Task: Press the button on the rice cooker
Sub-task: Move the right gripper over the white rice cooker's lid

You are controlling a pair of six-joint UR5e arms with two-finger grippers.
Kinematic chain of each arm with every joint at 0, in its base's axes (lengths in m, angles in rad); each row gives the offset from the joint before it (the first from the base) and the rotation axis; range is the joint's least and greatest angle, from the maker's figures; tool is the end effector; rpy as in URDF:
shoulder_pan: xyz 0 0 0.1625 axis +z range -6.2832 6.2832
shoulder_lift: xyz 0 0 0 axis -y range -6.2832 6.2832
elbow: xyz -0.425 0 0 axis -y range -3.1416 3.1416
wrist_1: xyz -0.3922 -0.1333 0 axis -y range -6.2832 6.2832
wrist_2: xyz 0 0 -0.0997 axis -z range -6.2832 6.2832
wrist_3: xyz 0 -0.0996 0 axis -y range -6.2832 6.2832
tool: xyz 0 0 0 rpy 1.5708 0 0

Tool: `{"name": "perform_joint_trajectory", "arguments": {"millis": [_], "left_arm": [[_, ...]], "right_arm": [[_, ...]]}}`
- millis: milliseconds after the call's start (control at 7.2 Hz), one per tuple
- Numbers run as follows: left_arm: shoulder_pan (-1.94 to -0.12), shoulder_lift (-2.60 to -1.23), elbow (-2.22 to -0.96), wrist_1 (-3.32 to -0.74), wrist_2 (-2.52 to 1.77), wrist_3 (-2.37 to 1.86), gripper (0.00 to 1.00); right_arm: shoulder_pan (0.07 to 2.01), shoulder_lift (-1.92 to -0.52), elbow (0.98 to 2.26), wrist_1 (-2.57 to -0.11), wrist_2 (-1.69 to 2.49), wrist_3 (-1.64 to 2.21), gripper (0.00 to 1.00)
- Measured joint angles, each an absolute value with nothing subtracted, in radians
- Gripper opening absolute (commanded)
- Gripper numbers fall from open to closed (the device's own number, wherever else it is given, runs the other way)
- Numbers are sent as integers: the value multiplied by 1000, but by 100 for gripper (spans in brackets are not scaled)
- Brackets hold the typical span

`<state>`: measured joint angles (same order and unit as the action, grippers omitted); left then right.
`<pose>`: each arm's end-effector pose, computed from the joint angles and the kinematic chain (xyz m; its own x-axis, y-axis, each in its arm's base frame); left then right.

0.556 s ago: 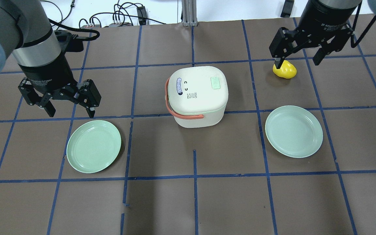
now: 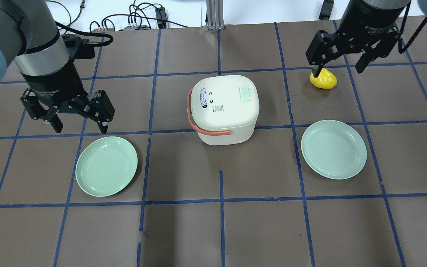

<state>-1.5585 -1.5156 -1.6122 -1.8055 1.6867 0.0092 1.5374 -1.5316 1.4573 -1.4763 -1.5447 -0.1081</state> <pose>-0.1163 -0.4458 0.4739 -0.9936 0.0221 -0.1108 -0.0029 0.9755 0.2201 0.1189 -0.5097 0.5147 -0.9969 -0.0741 -0.0281 -0.0746 0.9971 0.0173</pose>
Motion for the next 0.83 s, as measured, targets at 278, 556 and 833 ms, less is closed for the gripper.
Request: {"name": "perform_joint_trajectory", "arguments": {"millis": [278,556,833], "left_arm": [[-1559,-1516,-1612,-1806,1687,9,100],[-1558,-1516,-1612,-1805,1687,9,100],[-1559,-1516,-1612,-1806,1686,9,100]], "right_arm": [[1556,-1523,1456,-1488,-1543,-54,100],[1681,-1489,1452,-1534,-1551,69,83],[1803,-1426,1445,-1634,-1555,140,31]]}}
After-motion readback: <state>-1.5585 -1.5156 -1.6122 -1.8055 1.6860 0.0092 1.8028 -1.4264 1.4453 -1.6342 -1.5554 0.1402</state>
